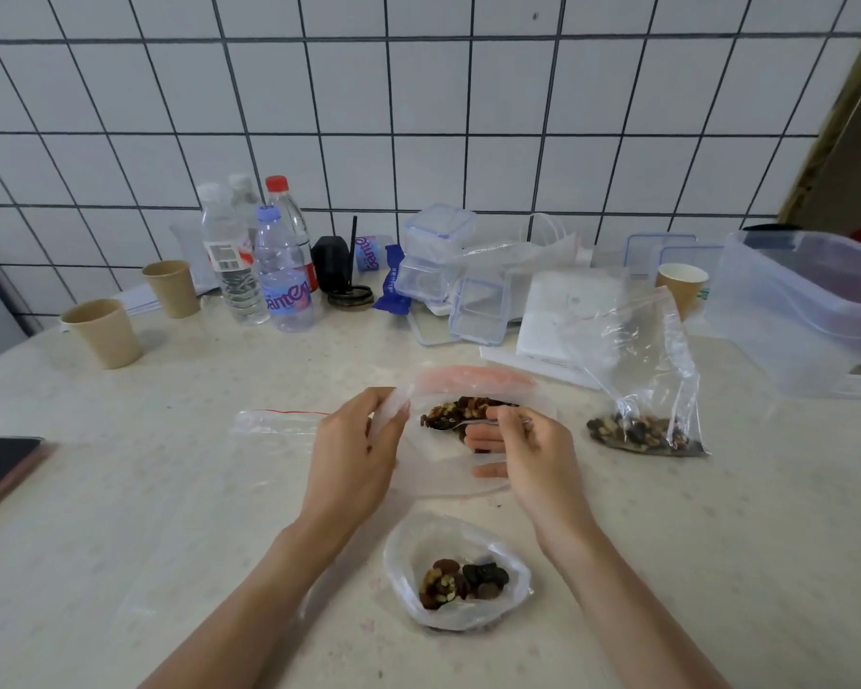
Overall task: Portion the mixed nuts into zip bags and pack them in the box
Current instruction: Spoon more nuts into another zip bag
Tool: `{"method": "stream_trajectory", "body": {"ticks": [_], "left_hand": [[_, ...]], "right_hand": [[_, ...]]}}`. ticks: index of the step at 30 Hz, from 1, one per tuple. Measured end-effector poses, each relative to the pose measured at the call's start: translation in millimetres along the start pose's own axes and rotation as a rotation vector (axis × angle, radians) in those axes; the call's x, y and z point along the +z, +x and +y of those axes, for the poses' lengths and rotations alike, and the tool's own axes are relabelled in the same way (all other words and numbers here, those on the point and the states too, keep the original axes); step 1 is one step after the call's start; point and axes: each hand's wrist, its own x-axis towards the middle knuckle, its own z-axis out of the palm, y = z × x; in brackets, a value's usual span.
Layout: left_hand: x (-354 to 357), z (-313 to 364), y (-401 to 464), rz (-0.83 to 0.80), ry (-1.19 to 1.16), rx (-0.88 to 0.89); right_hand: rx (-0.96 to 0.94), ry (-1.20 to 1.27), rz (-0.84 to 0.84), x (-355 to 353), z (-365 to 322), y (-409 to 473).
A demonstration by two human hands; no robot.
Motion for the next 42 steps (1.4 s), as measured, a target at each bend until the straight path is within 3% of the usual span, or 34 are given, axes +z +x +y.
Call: {"method": "stream_trajectory", "body": {"ticks": [16,27,33,42], "left_hand": [[-5.1,0.4,-0.2,-0.006,-0.033,0.011],[-19.8,3.8,-2.1,0.011,0.027,0.031],[-40.5,23.3,-7.3,0.167,-0.013,0.092],[-56.9,48.2,-40.5,-0.236,-0.024,0.039]], "right_hand": [[0.178,0.424,0.015,-14.5,-11.2,3.4],[0.064,0.354,0.102,-18.9,-14.2,-8.9],[0.014,0.383,0.126,-38.8,-23.3,-27.1],[-0.103,0.392,0.095,-78.0,-51.8,-90.7]]}}
